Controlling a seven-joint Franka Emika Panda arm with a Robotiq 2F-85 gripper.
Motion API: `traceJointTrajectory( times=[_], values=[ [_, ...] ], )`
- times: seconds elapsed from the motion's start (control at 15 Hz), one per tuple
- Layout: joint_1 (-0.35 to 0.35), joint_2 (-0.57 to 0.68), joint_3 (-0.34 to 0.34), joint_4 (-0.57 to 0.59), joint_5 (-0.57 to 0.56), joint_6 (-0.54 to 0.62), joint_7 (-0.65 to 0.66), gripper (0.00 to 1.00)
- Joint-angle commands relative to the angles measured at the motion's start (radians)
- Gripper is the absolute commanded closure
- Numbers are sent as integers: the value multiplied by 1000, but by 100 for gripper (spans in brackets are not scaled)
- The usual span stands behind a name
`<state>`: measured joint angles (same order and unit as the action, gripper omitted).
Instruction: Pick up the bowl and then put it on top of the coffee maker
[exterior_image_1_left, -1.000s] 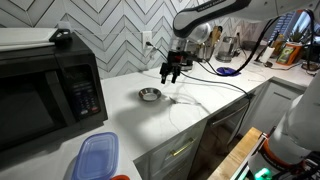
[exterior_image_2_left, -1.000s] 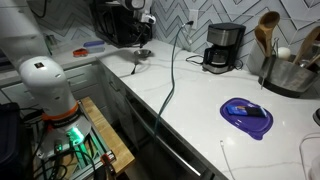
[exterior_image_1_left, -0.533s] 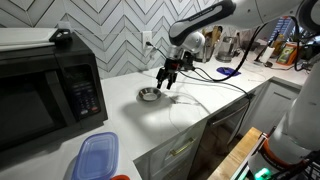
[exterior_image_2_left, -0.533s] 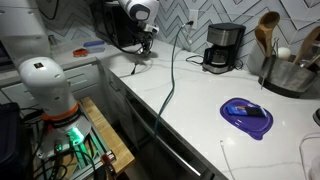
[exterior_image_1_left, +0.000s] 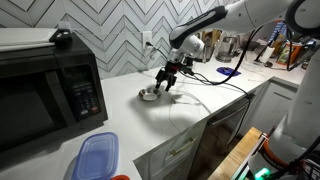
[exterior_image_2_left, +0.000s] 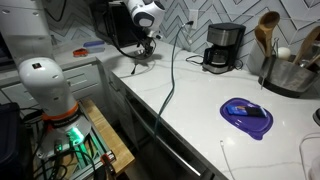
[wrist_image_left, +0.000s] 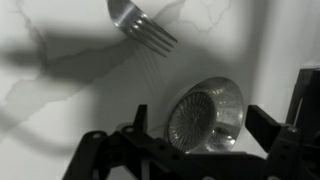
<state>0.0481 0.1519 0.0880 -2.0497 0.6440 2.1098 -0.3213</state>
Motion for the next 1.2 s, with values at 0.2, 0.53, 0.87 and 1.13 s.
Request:
traceJointTrajectory(
  times=[0.2, 0.53, 0.87, 1.13],
  values=[
    [-14, 78, 12, 43, 94, 38, -44, 0],
    [-15, 125, 21, 81, 128, 49, -33, 0],
    [-19, 165, 22, 122, 157, 37, -32, 39],
    [-17, 181, 21, 134, 146, 40, -27, 69]
  ],
)
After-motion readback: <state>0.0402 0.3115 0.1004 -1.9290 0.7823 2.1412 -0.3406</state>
